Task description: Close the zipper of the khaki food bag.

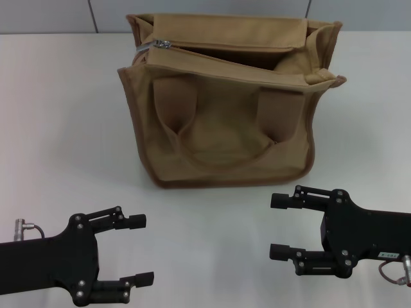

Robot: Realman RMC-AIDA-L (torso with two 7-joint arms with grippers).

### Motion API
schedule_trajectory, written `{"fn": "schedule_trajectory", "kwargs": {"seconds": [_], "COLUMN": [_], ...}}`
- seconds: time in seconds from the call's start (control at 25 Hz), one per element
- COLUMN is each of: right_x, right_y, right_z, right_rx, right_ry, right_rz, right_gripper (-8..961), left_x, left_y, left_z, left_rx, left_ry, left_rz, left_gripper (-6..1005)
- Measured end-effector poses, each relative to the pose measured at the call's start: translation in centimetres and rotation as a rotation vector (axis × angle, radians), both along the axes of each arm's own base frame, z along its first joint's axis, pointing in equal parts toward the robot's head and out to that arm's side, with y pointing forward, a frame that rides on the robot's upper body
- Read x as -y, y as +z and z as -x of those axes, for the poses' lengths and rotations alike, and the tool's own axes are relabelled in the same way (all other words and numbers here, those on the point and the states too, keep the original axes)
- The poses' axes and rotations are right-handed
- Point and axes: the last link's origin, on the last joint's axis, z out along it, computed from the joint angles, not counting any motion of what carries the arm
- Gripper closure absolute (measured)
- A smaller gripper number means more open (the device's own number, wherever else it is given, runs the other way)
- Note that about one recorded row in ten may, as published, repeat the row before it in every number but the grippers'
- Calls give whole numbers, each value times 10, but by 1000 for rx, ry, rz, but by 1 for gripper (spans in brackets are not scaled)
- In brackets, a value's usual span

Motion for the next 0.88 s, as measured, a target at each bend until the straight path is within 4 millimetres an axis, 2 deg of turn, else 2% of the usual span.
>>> {"fn": "schedule_trajectory", "kwargs": {"seconds": [0.48,0.72,0.8,0.88], "right_x": [-1,1,2,3], "right_y": [-2,-5,-7,-7], "right_z": [3,4,4,3], "right_rx": [-14,-29,-42,-46], "right_ry": [-3,-12,-13,-12], "right_rz": [-4,4,-13,-22], "right_gripper": [206,208,209,210], "left_x": [-1,-32,-50,-70], "left_y": [2,24,27,24], "left_z": [3,14,19,20], "left_rx": [17,146,197,195], "left_ry": [41,264,382,456], "left_rz": [-57,-393,-508,-549], "left_gripper": [194,198,200,201]}}
